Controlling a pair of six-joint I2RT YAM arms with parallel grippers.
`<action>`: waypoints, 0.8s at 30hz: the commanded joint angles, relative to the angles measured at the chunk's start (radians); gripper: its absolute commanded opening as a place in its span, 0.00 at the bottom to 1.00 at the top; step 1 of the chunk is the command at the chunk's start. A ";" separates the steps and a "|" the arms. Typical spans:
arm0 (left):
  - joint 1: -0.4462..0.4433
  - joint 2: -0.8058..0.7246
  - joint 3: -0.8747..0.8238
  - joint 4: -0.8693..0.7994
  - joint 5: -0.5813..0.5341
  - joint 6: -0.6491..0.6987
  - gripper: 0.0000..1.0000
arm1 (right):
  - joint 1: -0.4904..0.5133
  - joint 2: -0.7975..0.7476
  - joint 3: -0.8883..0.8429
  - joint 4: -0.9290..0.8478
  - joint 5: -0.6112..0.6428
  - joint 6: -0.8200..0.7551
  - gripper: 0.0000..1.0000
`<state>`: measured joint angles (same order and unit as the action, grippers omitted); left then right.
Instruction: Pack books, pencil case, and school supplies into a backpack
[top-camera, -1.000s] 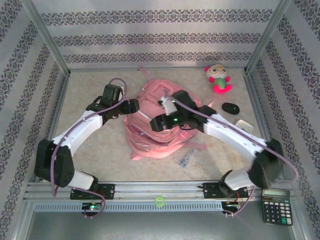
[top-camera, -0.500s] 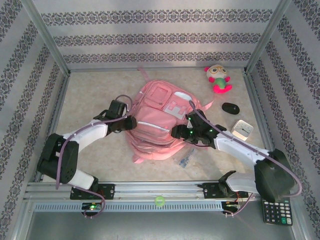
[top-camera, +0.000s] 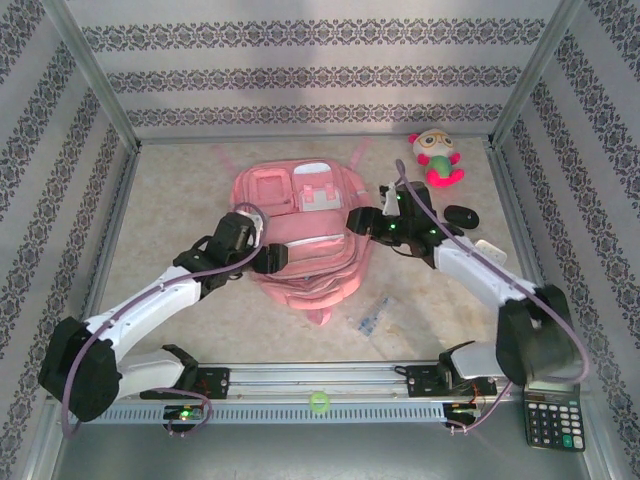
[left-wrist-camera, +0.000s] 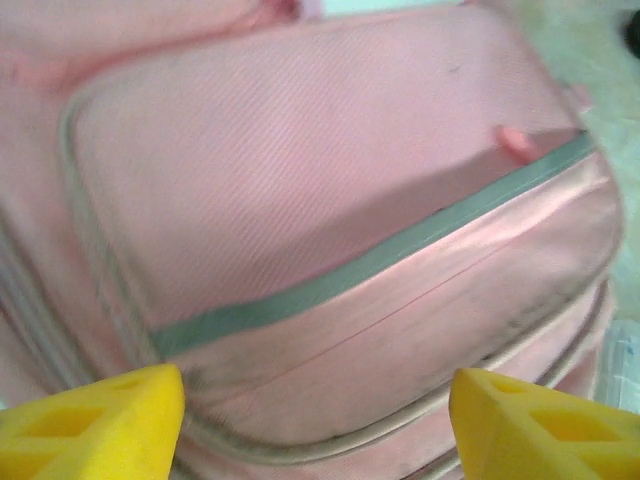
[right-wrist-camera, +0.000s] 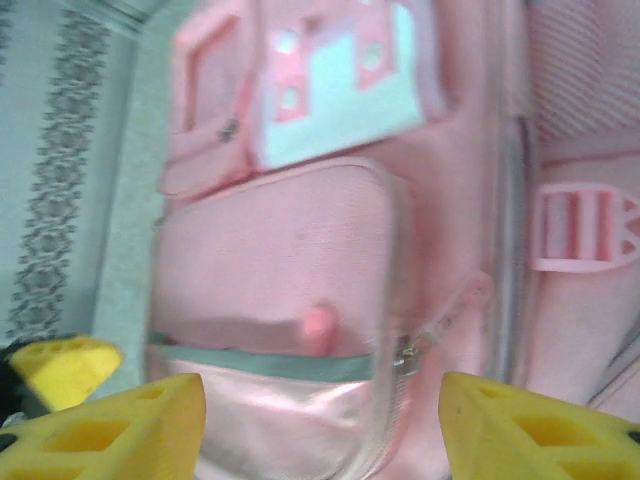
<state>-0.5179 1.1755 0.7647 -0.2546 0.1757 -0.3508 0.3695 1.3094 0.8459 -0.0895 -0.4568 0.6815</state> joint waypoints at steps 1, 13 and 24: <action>-0.014 -0.024 0.019 0.031 0.092 0.339 0.72 | 0.051 -0.132 -0.088 -0.005 0.039 0.059 0.63; -0.052 0.077 0.025 0.022 0.157 0.951 0.88 | 0.300 -0.251 -0.301 0.188 0.190 0.445 0.60; -0.112 0.230 0.032 0.155 -0.036 0.978 0.67 | 0.401 -0.180 -0.330 0.332 0.251 0.606 0.58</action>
<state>-0.6083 1.3857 0.7734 -0.1772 0.2401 0.6071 0.7521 1.1107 0.5297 0.1677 -0.2440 1.2224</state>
